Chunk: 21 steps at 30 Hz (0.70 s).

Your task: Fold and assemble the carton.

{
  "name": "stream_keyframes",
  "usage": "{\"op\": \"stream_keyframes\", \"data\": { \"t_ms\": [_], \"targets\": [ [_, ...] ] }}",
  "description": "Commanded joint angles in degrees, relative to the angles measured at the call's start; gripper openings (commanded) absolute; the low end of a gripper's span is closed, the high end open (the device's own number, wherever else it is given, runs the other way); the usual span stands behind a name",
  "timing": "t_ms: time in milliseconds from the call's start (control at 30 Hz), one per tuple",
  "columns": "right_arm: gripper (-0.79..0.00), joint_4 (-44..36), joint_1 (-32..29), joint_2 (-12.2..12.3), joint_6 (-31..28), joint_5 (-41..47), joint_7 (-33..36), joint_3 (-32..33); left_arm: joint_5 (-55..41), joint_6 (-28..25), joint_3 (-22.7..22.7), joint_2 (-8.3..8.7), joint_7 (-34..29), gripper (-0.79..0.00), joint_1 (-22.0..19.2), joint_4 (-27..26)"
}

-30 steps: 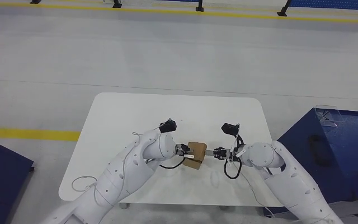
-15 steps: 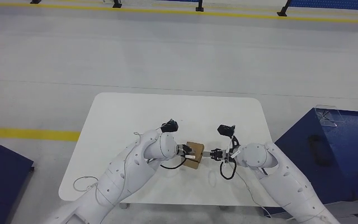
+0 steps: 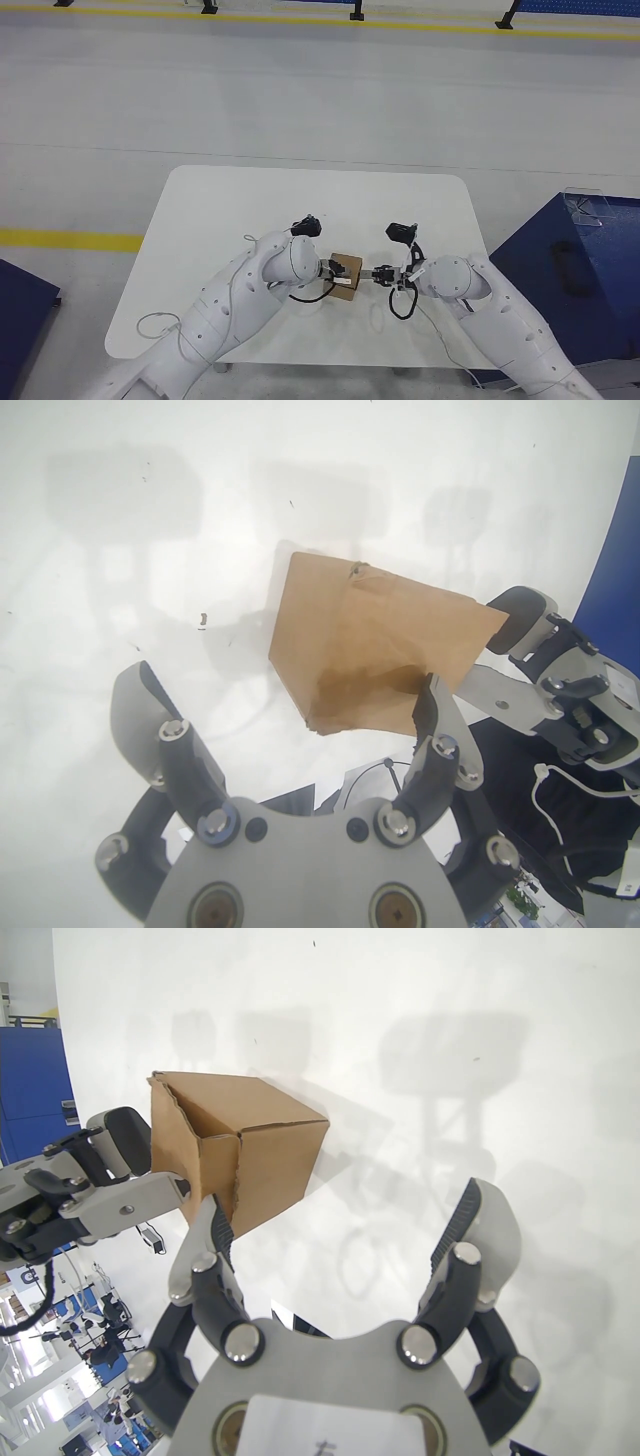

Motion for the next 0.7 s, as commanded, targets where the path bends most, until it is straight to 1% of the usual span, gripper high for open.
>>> {"op": "stream_keyframes", "data": {
  "t_ms": [0,133,267,333,433,500,667],
  "targets": [
    [0.000,0.2,0.1,-0.1,0.0,0.0,-0.1,-0.1,0.0,0.0,0.0,-0.12,-0.4,0.000,-0.1,0.4],
    [0.000,0.4,0.2,-0.4,0.1,0.0,-0.2,-0.2,0.7,0.2,0.4,-0.40,-1.4,0.000,-0.4,1.5],
    [0.000,-0.1,0.1,-0.2,0.0,1.9,0.2,2.0,1.0,0.2,0.5,-0.70,-1.6,0.000,-0.7,2.1],
    [0.000,-0.3,-0.3,0.0,0.0,3.3,0.7,3.6,1.2,0.3,0.2,-0.71,-1.4,0.000,-0.7,1.7],
    [0.000,-0.1,-0.6,0.3,0.9,5.9,3.6,5.3,1.8,0.3,-0.6,-0.48,-1.3,0.000,-0.5,0.4],
    [0.000,-0.1,-0.6,0.3,0.9,5.9,3.6,5.3,2.7,0.7,-1.3,-0.14,-1.4,0.000,-0.3,-1.0],
    [0.000,-0.1,-0.6,0.3,0.9,5.9,3.6,5.3,2.7,0.7,-1.3,-0.14,-1.4,0.000,-0.3,-1.0]
  ]
}}
